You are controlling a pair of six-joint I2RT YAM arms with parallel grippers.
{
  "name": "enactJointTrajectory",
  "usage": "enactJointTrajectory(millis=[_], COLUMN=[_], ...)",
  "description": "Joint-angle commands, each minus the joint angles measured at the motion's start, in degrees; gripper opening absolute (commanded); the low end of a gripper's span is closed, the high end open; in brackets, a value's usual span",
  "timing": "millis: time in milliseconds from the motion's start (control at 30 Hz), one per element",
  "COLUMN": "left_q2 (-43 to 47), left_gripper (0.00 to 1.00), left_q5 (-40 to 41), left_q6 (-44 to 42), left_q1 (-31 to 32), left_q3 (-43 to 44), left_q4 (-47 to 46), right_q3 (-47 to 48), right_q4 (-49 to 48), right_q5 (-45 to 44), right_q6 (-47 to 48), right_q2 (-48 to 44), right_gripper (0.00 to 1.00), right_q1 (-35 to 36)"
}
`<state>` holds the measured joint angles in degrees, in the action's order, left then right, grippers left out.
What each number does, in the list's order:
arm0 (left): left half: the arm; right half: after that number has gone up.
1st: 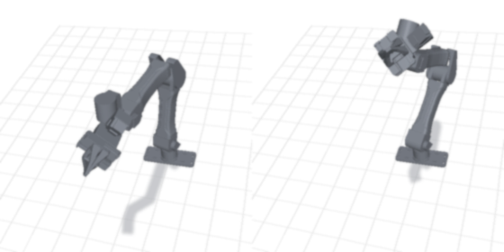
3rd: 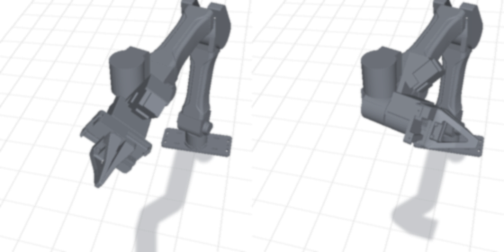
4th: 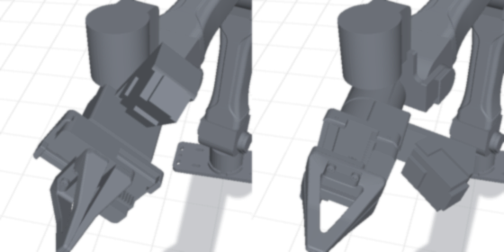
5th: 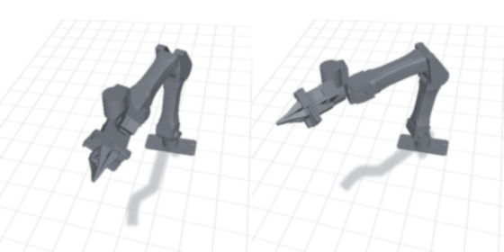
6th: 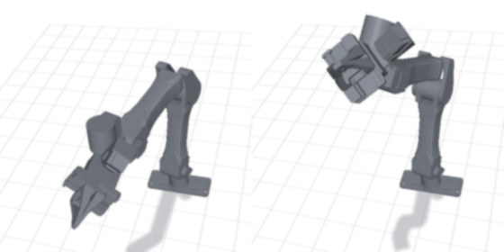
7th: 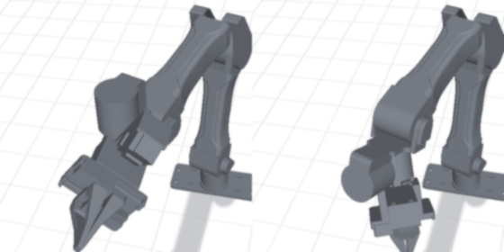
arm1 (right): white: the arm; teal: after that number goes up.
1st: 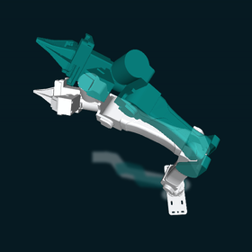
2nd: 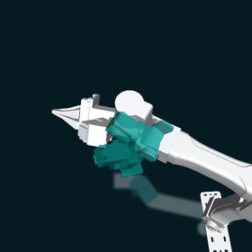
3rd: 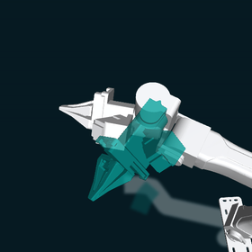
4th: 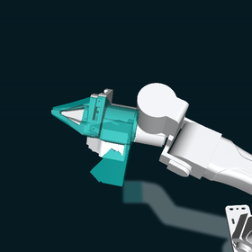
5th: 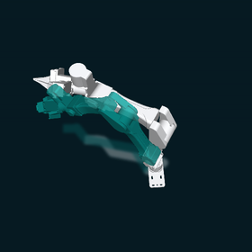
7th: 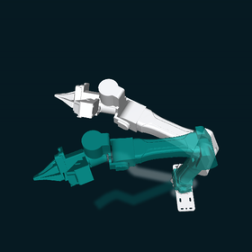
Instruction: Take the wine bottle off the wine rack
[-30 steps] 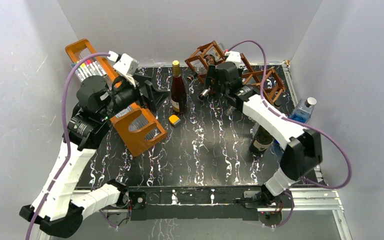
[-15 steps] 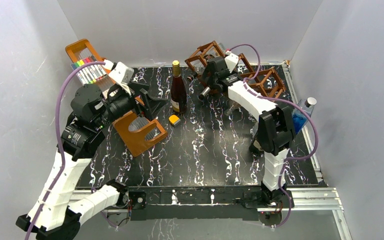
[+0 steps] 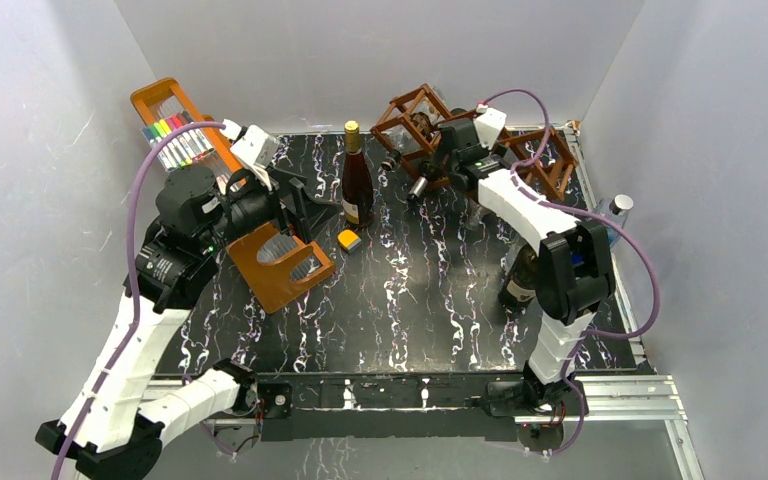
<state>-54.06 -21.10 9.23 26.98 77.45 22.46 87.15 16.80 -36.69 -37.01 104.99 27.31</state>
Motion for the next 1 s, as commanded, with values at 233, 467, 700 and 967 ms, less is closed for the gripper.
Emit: enactJointTrajectory(millis=[233, 467, 700, 967], left_q2=[0.04, -0.25, 1.11, 1.67], left_gripper=[0.98, 0.98, 0.98, 0.98], left_q5=[-2.72, -3.39, -3.03, -3.08], left_q6=[2.02, 2.37, 2.46, 2.63], left_q1=[-0.09, -0.07, -0.09, -0.13], left_q3=[-0.64, -1.30, -2.05, -2.66], left_q4=[-1.19, -1.25, -0.55, -0.06], right_q3=[3.19, 6.14, 8.03, 10.64], right_q4=[-3.43, -5.94, -8.49, -9.67], right_q5=[3.60, 5.17, 7.12, 5.64], right_q6=[10.00, 11.27, 10.12, 6.43], right_q2=[-2.46, -0.15, 3.86, 8.63], right_gripper=[0.98, 0.98, 0.95, 0.84], right_q1=[-4.97, 6.68, 6.70, 6.69])
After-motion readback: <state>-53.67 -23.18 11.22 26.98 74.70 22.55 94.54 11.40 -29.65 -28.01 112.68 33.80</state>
